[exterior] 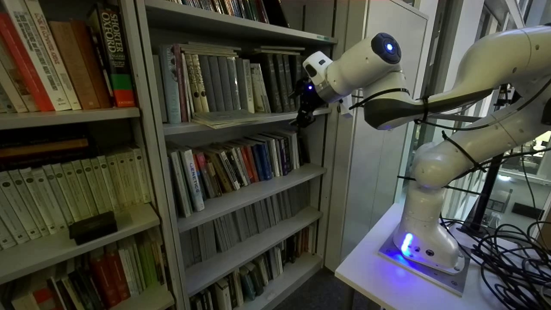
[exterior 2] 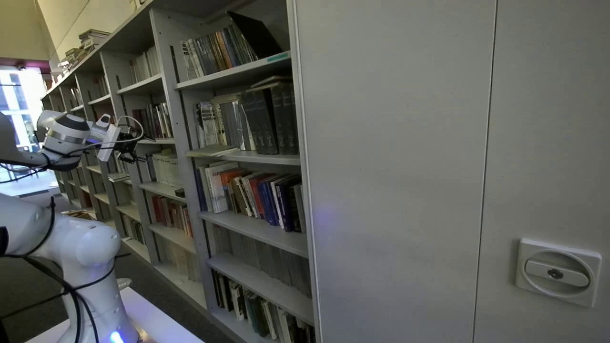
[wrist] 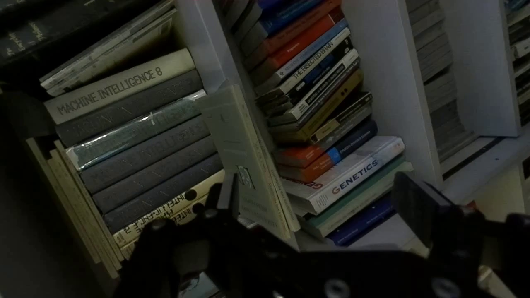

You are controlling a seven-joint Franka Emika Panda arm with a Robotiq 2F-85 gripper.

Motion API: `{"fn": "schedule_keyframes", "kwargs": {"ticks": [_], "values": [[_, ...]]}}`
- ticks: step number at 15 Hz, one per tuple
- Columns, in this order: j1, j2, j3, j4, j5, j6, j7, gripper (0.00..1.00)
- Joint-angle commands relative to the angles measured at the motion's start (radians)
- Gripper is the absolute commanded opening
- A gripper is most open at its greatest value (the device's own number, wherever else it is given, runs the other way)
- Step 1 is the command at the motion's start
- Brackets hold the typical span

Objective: Remove a book from the top of the upright books and put it on top of the books stacked on the book shelf

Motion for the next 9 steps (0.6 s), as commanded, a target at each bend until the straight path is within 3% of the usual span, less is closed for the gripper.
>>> {"fn": "schedule_keyframes", "kwargs": {"ticks": [1, 9], "values": [[-0.043, 0.072, 0.008, 0.06, -0.147, 0.013, -0.093, 1.0], [-0.096, 0.301, -0.009, 0.278, -0.678, 0.006, -0.146, 1.0]]}}
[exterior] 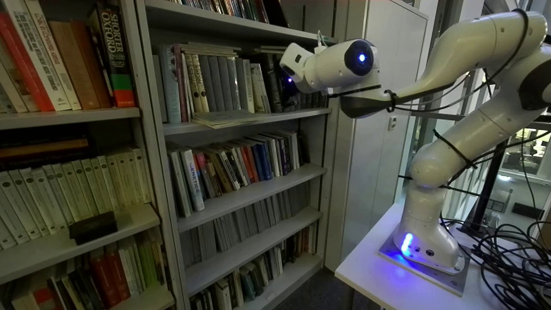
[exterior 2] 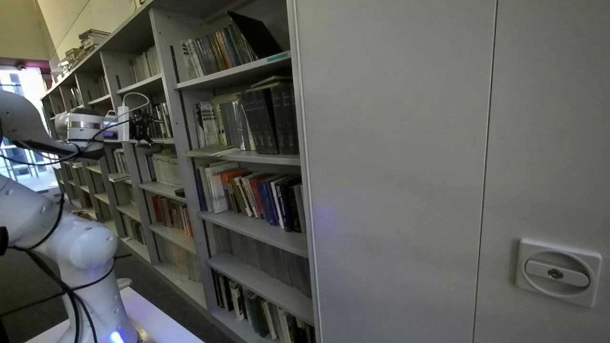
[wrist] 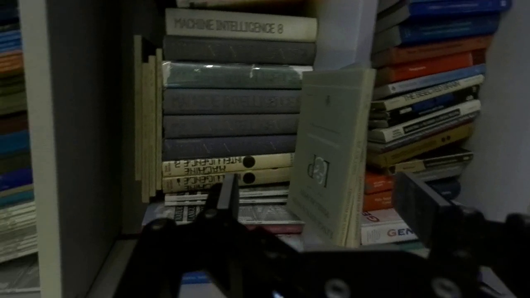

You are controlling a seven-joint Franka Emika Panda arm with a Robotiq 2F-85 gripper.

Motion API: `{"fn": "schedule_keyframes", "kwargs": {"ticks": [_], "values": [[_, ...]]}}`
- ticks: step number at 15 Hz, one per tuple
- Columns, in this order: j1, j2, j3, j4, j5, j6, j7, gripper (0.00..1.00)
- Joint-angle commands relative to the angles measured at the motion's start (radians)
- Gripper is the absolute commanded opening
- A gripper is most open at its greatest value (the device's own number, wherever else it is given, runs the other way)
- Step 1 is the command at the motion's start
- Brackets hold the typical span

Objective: Remove a book from the top of the upright books and put it on top of the books stacked on the book shelf

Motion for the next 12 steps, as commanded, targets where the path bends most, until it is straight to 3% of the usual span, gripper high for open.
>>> {"fn": "schedule_keyframes", "kwargs": {"ticks": [1, 2, 9, 12], "values": [[0.004, 0.14, -0.021, 0.134, -0.26, -0.001, -0.027, 1.0], [0.081, 0.104, -0.057, 0.066, -0.196, -0.052, 0.015, 1.0], [0.144, 0.145, -0.091, 0.074, -0.211, -0.078, 0.015, 1.0], [0.16, 0.174, -0.091, 0.071, -0.276, -0.087, 0.046, 1.0]]}}
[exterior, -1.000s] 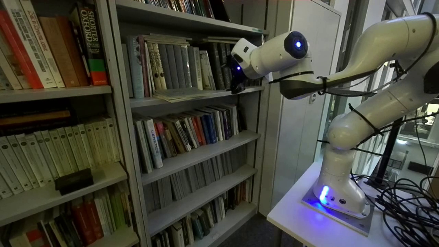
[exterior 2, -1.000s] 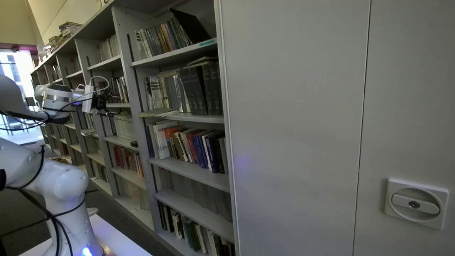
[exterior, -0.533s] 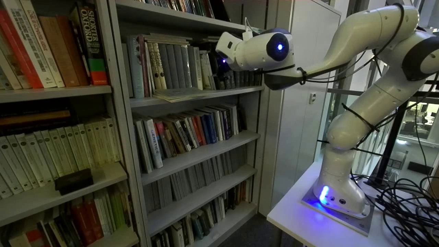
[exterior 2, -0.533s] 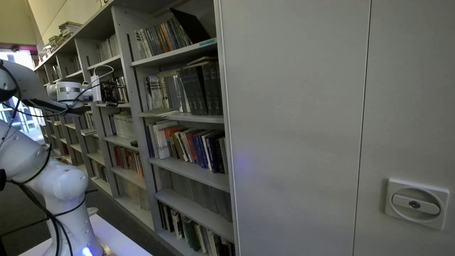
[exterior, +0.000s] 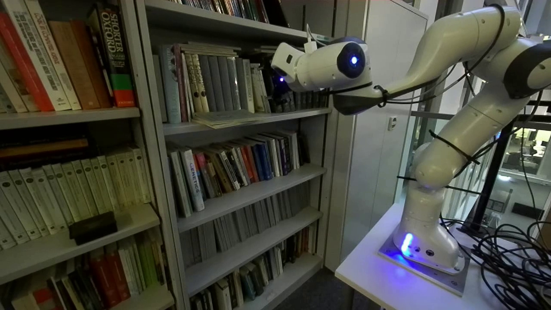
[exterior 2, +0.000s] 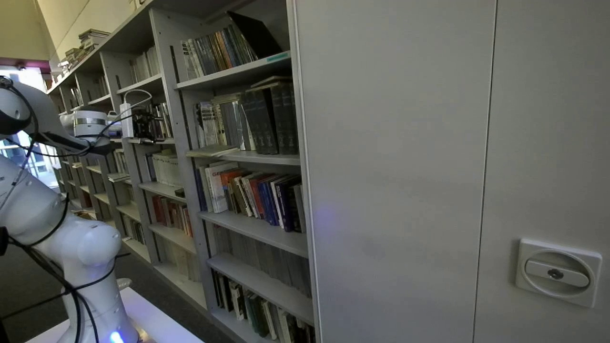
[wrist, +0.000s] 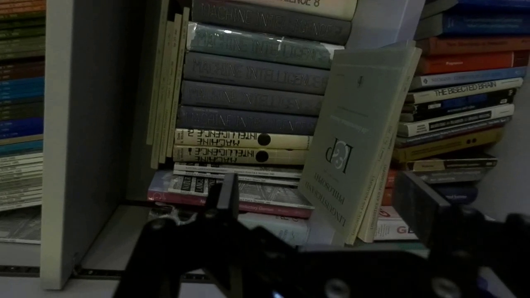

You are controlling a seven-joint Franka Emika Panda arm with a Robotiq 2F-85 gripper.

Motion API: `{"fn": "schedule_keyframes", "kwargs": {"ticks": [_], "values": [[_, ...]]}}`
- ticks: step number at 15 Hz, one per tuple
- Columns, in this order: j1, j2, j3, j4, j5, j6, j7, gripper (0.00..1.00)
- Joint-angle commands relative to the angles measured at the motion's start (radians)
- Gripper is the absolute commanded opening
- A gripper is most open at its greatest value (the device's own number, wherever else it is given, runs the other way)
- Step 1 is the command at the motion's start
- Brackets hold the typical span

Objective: Remove a book from the top of the upright books and put it on top of the books stacked on the book shelf

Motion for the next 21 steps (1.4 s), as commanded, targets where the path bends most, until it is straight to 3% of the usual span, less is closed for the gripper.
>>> {"fn": "schedule_keyframes", "kwargs": {"ticks": [1, 9, 20, 21], "values": [[0.046, 0.052, -0.026, 0.001, -0.122, -0.034, 0.047, 1.0], [0.058, 0.226, -0.057, 0.001, -0.436, -0.156, 0.162, 1.0], [0.137, 0.352, -0.128, -0.011, -0.467, -0.25, 0.13, 1.0], [0.142, 0.357, -0.131, -0.011, -0.463, -0.255, 0.13, 0.75]]}}
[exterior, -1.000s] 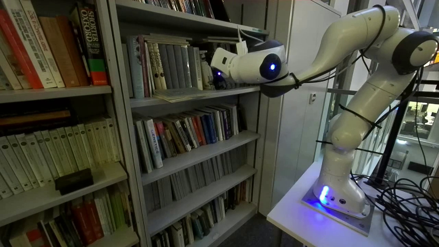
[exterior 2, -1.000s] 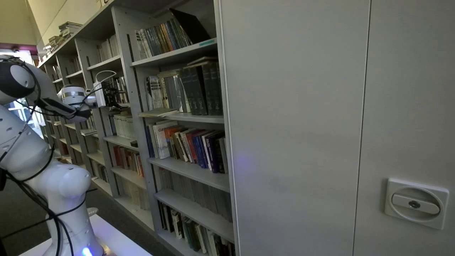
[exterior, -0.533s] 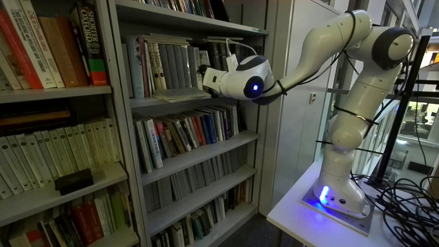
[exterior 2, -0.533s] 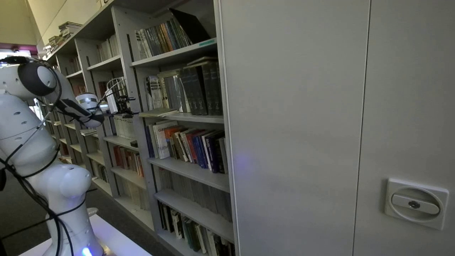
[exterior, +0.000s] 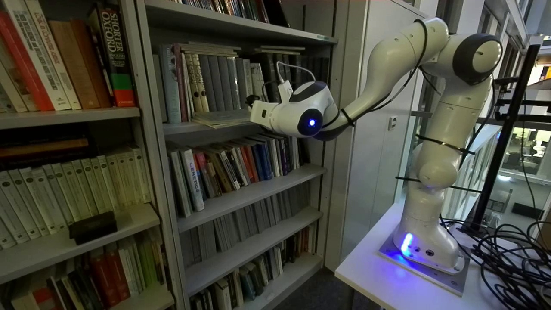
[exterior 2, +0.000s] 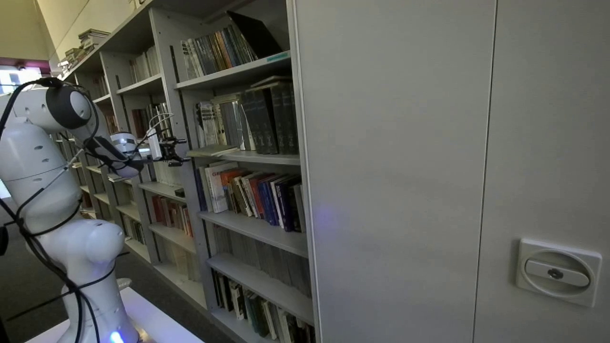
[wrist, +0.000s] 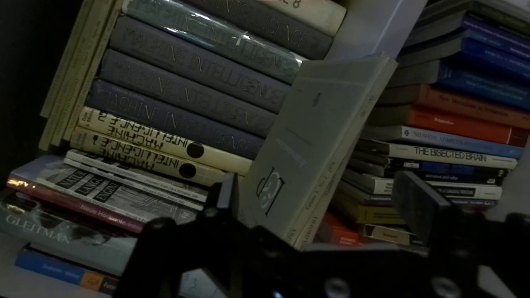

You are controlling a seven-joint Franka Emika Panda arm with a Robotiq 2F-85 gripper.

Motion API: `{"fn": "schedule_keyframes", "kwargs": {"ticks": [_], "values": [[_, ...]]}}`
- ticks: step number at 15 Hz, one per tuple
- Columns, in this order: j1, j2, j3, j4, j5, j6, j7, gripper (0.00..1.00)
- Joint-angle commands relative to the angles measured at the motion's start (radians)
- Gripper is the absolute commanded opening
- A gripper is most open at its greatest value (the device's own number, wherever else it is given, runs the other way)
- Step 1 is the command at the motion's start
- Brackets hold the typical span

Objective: Remove a book from the top of the upright books and put it on top of the books stacked on the book shelf

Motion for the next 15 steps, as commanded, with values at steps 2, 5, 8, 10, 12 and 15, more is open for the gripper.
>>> {"fn": "schedule_keyframes", "kwargs": {"ticks": [2, 5, 8, 10, 12, 15], "values": [[0.04, 0.017, -0.035, -0.001, -0.018, -0.036, -0.016, 0.68], [0.05, 0.024, -0.039, 0.003, -0.015, -0.039, -0.015, 0.44], [0.06, 0.034, -0.037, 0.017, -0.018, -0.042, -0.014, 0.2], [0.064, 0.038, -0.035, 0.032, -0.026, -0.043, -0.016, 0.06], [0.069, 0.042, -0.034, 0.047, -0.032, -0.043, -0.016, 0.0], [0.074, 0.054, -0.033, 0.074, -0.06, -0.038, -0.034, 0.0]]}}
